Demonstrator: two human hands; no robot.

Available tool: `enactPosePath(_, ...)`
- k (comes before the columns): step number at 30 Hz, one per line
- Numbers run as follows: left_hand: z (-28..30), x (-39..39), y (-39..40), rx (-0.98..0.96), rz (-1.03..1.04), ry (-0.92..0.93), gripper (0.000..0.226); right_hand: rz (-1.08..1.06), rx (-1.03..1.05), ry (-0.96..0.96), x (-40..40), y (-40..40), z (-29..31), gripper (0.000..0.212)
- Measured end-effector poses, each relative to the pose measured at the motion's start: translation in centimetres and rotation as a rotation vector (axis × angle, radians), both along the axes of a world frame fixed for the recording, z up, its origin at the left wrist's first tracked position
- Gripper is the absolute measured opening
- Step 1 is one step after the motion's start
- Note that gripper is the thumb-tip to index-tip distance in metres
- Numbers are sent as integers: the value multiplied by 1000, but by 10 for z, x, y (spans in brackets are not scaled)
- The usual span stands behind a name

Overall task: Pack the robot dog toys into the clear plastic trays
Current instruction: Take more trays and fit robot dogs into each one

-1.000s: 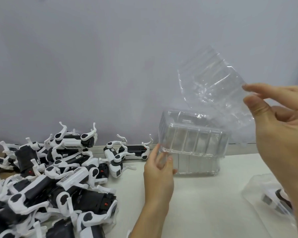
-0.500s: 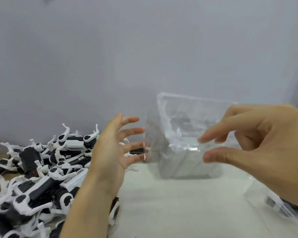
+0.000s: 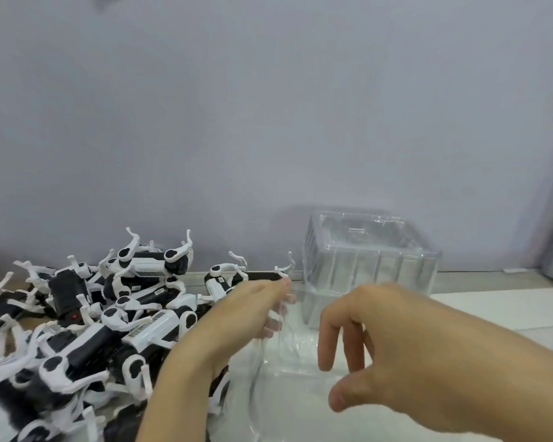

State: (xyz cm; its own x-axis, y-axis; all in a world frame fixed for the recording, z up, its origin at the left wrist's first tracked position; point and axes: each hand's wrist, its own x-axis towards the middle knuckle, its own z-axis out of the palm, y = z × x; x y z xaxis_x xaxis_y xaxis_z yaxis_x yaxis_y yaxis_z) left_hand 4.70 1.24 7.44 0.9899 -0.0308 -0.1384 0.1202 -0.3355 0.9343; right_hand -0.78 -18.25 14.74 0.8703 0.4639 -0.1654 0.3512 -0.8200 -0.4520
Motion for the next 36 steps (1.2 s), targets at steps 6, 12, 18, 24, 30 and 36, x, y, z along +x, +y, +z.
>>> enactPosePath(6,-25,11,6,482,170,-118,40,-68,-114,154,26,0,-39,29)
enactPosePath(12,-36,13,-4,745,236,-16,41,-85,-31,190,40,-25,-44,16)
enactPosePath(18,-40,11,-5,896,238,41,50,-202,36,126,48,-49,-48,4)
enactPosePath(24,-41,11,-4,854,286,-51,34,-210,56,135,48,-48,-47,4)
enactPosePath(30,-45,15,-8,916,292,-55,54,-198,67,141,48,-43,-47,4)
enactPosePath(36,-48,15,-6,961,302,-76,33,-180,73,129,48,-38,-48,5)
